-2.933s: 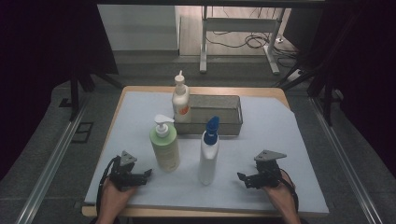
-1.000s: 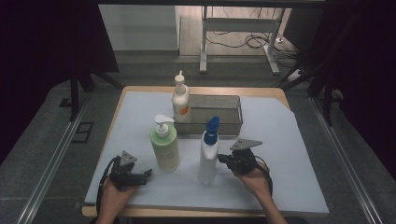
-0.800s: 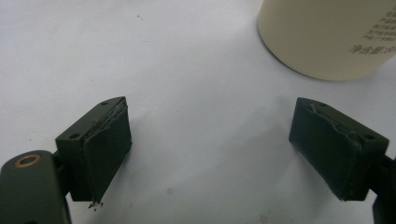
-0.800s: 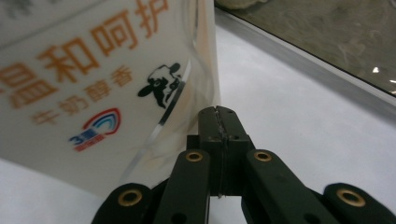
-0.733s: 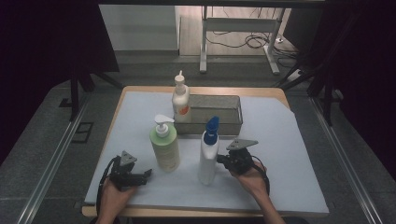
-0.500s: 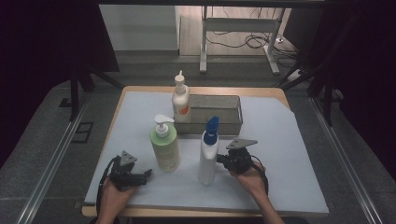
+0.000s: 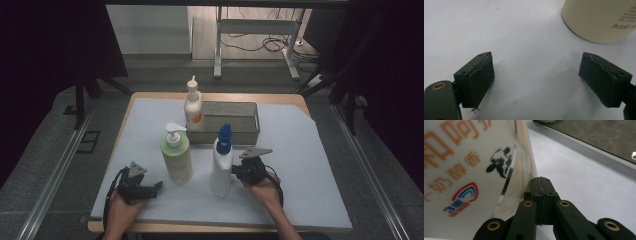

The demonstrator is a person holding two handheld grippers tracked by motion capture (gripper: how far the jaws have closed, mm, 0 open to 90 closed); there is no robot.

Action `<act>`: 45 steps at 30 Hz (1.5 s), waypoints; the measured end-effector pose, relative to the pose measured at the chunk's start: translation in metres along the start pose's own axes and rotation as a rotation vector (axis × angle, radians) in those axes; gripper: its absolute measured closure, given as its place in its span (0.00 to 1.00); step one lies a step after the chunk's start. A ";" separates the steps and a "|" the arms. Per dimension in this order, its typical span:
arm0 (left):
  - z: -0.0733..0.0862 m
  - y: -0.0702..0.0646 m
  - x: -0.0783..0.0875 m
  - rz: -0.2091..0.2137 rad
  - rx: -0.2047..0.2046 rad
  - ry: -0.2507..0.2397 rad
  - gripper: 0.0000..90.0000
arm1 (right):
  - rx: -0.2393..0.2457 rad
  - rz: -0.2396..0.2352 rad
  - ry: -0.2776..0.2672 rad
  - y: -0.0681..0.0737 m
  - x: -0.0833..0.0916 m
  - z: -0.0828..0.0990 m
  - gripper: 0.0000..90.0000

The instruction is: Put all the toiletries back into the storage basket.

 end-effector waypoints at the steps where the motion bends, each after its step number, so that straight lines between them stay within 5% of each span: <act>1: 0.000 0.000 0.000 0.000 0.000 0.000 0.14 | -0.001 -0.001 -0.002 0.000 -0.001 0.000 0.99; 17: 0.000 0.000 0.000 0.000 0.000 0.000 0.14 | -0.007 -0.054 -0.001 0.001 -0.011 -0.009 0.99; 45: 0.000 0.000 0.000 0.000 0.000 0.000 0.14 | -0.005 -0.048 0.008 -0.003 -0.024 -0.017 0.99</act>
Point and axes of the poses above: each handheld gripper's, and its own axes: x roughly backward along the jaws, z roughly out of its underside, y roughly to its left, the point moved 5 cm from there along -x, roughly forward along the jaws, and after that the axes turned 7 degrees about y, right-handed, at the moved point
